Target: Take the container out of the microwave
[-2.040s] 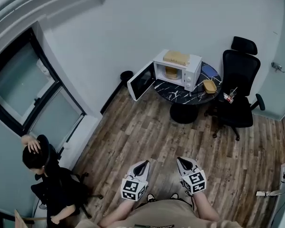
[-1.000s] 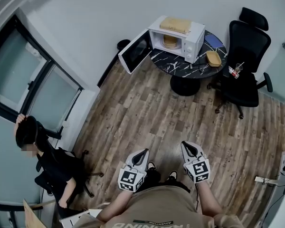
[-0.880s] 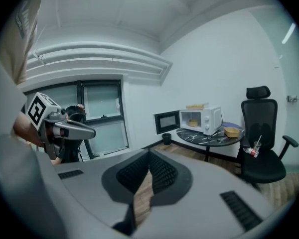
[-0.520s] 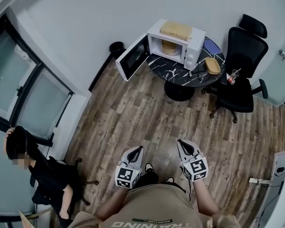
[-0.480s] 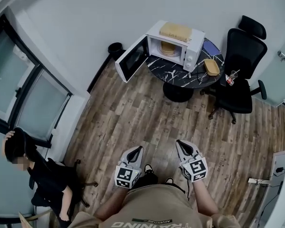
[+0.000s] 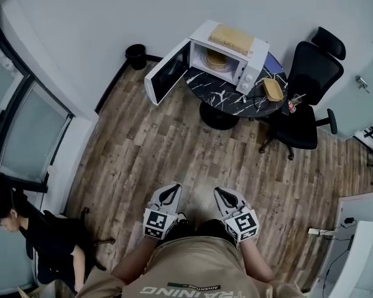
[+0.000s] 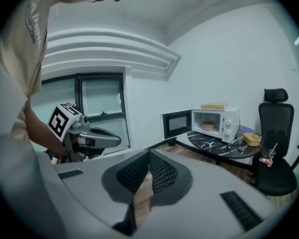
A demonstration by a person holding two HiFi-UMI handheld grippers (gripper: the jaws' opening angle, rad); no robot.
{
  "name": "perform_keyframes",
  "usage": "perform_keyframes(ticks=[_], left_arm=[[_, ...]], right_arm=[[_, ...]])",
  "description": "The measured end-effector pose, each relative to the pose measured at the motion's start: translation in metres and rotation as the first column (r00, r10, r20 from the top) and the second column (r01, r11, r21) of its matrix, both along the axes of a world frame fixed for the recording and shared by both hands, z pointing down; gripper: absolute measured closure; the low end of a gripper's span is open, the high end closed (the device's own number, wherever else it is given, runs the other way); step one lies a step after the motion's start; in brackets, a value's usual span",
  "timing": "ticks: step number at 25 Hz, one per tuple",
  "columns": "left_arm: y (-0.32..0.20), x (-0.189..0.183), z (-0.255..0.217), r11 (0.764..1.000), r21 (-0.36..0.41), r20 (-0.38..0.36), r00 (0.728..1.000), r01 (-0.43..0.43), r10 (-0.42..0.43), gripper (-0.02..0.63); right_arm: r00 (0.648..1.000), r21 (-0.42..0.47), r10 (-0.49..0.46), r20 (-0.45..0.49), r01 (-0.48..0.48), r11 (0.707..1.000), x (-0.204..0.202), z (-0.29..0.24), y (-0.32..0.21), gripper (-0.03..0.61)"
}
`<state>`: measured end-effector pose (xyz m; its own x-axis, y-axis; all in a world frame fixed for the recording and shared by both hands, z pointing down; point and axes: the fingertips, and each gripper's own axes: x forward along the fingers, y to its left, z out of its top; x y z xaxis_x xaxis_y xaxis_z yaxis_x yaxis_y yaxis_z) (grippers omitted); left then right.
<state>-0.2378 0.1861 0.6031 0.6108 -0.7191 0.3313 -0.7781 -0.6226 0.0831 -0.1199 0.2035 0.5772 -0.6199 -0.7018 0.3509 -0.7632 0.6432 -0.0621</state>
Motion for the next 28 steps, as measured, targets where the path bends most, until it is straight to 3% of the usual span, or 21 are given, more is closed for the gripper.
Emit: perform_keyframes(ticks=[16, 23, 28], left_arm=[[-0.083, 0.02, 0.001, 0.999, 0.0, 0.046, 0.998, -0.047, 0.047, 0.606], [-0.145, 0.041, -0.019, 0.999, 0.007, 0.093, 0.995, -0.037, 0.036, 0.606], [-0.197, 0.076, -0.035, 1.0, 0.006, 0.028, 0.999, -0.031, 0.031, 0.606]], right_arm=[[0.998, -0.016, -0.033, 0.061, 0.034, 0.999, -0.006, 0.012, -0.106, 0.571], [0.994, 0.053, -0.061, 0.093, 0.057, 0.997, 0.017, -0.015, -0.19, 0.57], [0.996, 0.052, -0.06, 0.063, 0.057, 0.997, 0.048, -0.01, -0.235, 0.57]])
